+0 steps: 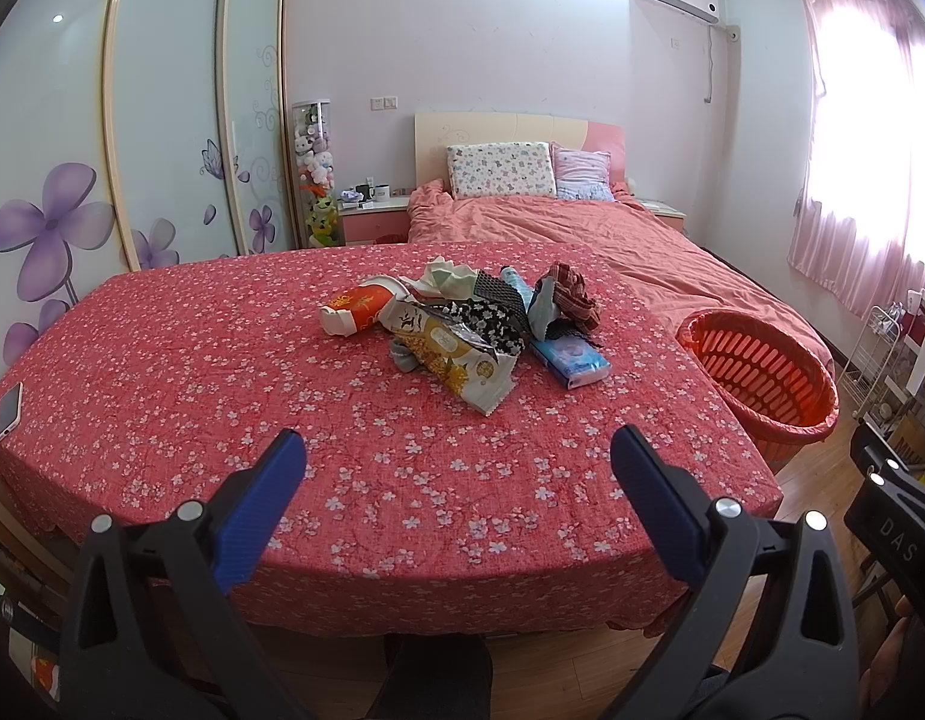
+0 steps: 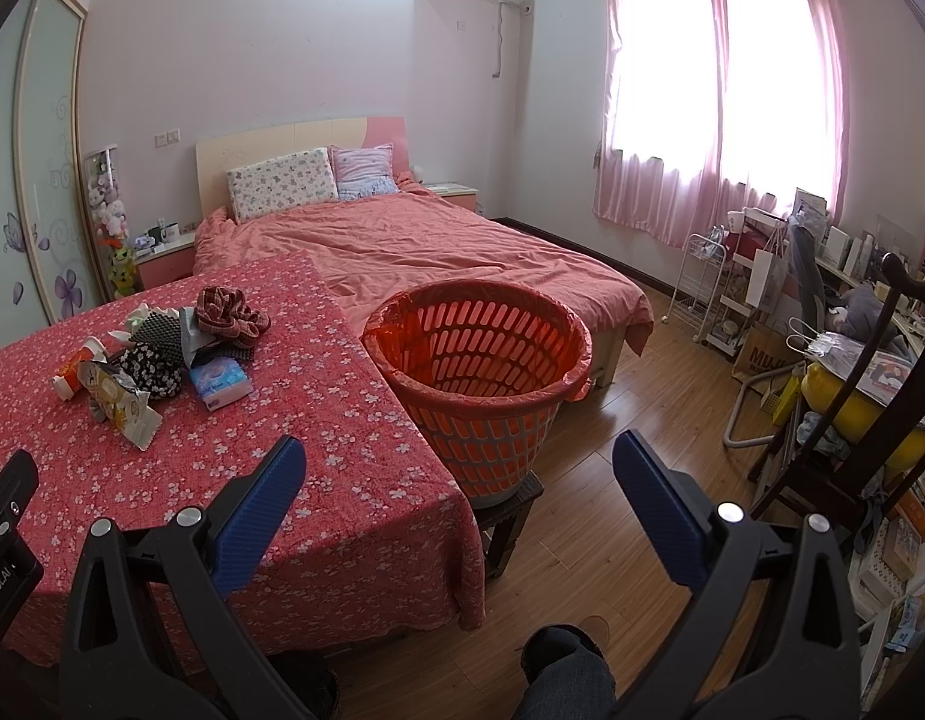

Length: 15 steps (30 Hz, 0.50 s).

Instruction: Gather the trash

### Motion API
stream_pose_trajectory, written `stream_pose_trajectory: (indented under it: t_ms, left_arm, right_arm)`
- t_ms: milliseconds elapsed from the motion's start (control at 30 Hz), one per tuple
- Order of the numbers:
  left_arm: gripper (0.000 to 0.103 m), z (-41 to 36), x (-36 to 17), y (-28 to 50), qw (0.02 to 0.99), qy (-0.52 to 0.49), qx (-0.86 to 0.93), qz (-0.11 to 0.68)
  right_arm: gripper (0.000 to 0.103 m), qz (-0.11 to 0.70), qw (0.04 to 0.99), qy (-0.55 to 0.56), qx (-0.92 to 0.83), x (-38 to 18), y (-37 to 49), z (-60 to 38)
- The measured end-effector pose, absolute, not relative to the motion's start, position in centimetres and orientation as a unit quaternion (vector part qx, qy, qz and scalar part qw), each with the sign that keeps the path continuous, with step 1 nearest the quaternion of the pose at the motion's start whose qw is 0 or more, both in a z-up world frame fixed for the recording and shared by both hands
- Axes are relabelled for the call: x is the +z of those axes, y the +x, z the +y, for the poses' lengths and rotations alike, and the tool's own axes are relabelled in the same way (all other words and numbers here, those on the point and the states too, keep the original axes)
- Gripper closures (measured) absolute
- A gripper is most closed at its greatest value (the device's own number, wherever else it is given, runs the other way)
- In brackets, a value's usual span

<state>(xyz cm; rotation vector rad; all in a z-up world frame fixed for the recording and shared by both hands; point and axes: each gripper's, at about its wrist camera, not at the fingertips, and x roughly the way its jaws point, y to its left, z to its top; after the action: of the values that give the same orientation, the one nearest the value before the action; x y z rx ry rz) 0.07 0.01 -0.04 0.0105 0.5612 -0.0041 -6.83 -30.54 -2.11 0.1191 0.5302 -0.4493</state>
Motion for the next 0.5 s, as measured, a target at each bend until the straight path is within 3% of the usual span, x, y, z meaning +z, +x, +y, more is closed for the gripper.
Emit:
stream_pose_trajectory:
  t_ms: [500]
  left_arm:
    - [0.004, 0.05, 0.12, 0.17, 0.961, 0.005, -0.002, 0.277]
  right_arm:
    - [0.002, 0.26, 0.938, 0.058, -0.22, -2.15, -6.85, -30.45]
